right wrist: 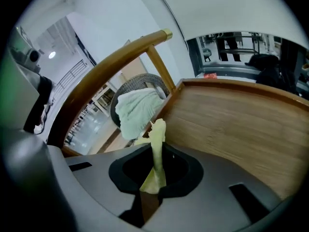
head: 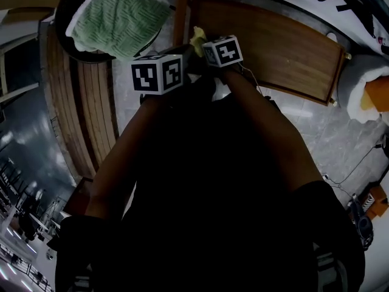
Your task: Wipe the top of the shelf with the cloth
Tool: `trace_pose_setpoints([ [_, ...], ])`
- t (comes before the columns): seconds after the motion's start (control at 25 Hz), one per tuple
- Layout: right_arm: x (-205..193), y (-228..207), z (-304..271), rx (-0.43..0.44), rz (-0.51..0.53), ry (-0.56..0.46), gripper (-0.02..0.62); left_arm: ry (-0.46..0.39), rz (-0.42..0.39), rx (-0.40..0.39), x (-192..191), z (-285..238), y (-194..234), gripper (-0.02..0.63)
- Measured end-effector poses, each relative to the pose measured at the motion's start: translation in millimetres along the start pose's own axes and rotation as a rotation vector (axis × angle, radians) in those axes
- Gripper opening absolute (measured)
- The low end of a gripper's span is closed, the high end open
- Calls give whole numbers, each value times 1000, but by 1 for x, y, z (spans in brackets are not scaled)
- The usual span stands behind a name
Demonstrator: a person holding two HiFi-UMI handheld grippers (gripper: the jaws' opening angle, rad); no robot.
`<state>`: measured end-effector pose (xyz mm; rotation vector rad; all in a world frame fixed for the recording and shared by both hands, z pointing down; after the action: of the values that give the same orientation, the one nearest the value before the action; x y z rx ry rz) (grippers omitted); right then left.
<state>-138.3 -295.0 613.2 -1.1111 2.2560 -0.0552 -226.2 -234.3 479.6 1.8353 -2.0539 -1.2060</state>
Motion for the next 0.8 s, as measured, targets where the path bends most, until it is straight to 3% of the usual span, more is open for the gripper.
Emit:
trace_pose_setpoints([
  [0.16, 2, 3, -1, -9, 69, 2, 48, 3, -2, 2, -6, -1, 2, 12],
  [0.4, -6, -6, 9, -11, 57, -1, 48, 34, -2, 1, -16, -19, -7, 12],
  [0.8, -40, -67, 56, -52, 39, 5, 48, 99, -7, -15, -28, -81, -45, 12],
])
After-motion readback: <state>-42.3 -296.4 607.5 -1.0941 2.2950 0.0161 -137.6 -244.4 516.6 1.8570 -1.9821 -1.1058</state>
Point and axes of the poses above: the fingertips, and each gripper's own axes: z backward along the fingers, y to its left, x out of its top, the point moved 7 cm from there along z, backward along the fingers, and after that the axes turned 8 degrees about -x, right-handed, at the moved point
